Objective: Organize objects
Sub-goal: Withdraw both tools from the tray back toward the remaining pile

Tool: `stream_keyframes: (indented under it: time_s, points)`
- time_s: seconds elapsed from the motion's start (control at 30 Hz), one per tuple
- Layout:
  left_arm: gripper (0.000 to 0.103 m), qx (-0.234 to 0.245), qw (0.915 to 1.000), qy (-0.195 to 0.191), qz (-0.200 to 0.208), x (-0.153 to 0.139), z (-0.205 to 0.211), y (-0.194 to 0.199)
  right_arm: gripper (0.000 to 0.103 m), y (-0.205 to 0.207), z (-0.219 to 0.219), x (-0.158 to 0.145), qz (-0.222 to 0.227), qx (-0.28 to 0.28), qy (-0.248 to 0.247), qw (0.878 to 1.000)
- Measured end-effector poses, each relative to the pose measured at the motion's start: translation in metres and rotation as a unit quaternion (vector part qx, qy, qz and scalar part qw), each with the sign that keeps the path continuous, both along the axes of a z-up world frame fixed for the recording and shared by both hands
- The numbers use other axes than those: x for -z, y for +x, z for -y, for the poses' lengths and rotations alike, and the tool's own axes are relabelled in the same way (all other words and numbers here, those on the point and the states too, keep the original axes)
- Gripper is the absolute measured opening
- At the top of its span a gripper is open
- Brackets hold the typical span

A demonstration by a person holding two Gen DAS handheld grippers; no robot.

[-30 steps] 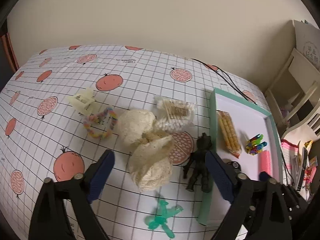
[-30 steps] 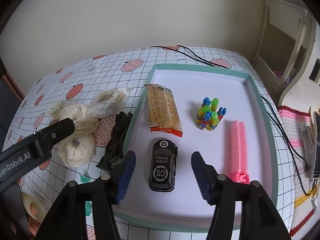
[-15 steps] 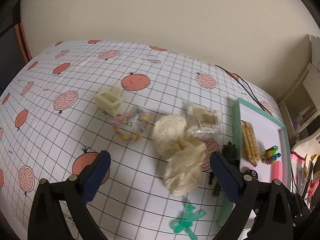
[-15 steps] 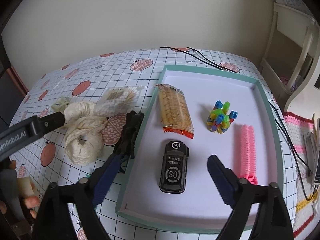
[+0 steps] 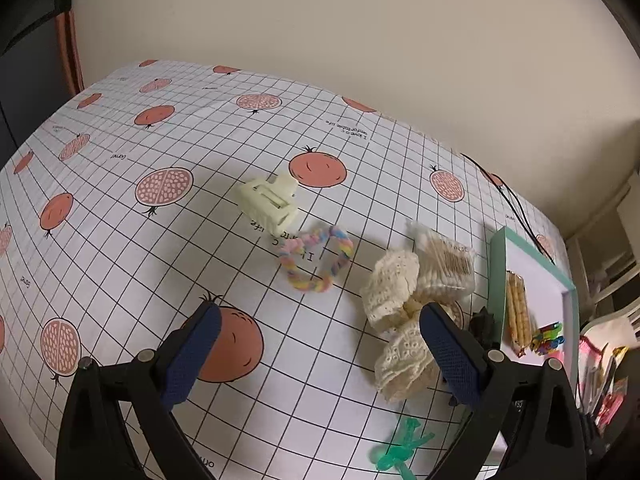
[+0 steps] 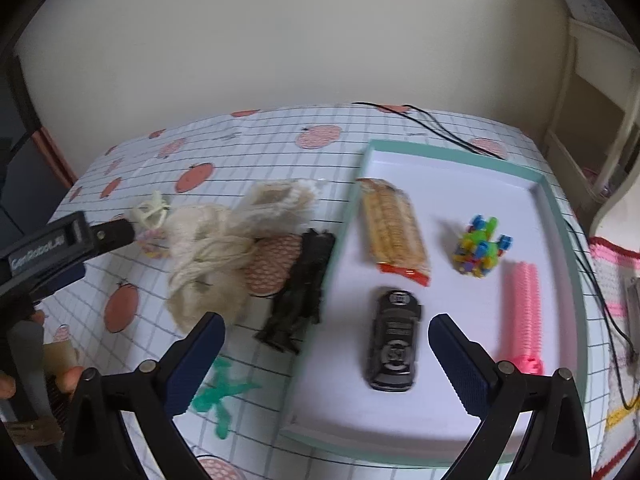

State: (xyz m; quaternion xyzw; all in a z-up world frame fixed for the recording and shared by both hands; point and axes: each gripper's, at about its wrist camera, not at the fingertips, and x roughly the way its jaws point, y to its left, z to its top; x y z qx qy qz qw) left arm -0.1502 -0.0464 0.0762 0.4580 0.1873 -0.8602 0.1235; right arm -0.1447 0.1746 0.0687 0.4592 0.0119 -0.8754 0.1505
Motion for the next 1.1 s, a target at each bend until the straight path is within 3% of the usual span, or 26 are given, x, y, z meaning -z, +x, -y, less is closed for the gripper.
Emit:
stream_keyframes:
  time_s: [0.17, 0.5, 0.87, 1.1]
  points:
    - [0.099, -0.021, 0.9994, 0.029, -0.002, -0.002, 0.022, 0.003, 0.103, 0.006, 0.018, -0.002, -0.002, -0.040, -0.006, 0.999]
    - [0.099, -0.073, 0.9964, 0.043, -0.008, 0.002, 0.069, 0.017, 0.103, 0.019, 0.049, 0.003, 0.012, -0.103, -0.008, 0.995]
    - [0.099, -0.051, 0.9947, 0.085, 0.030, 0.029, 0.076, 0.006, 0.103, 0.023, 0.061, 0.027, 0.067, -0.128, 0.010, 0.989]
    - [0.099, -0.030, 0.9966, 0.066, 0.038, 0.039, 0.071, -0.002, 0.099, 0.026, 0.068, 0.041, 0.102, -0.143, 0.024, 0.984]
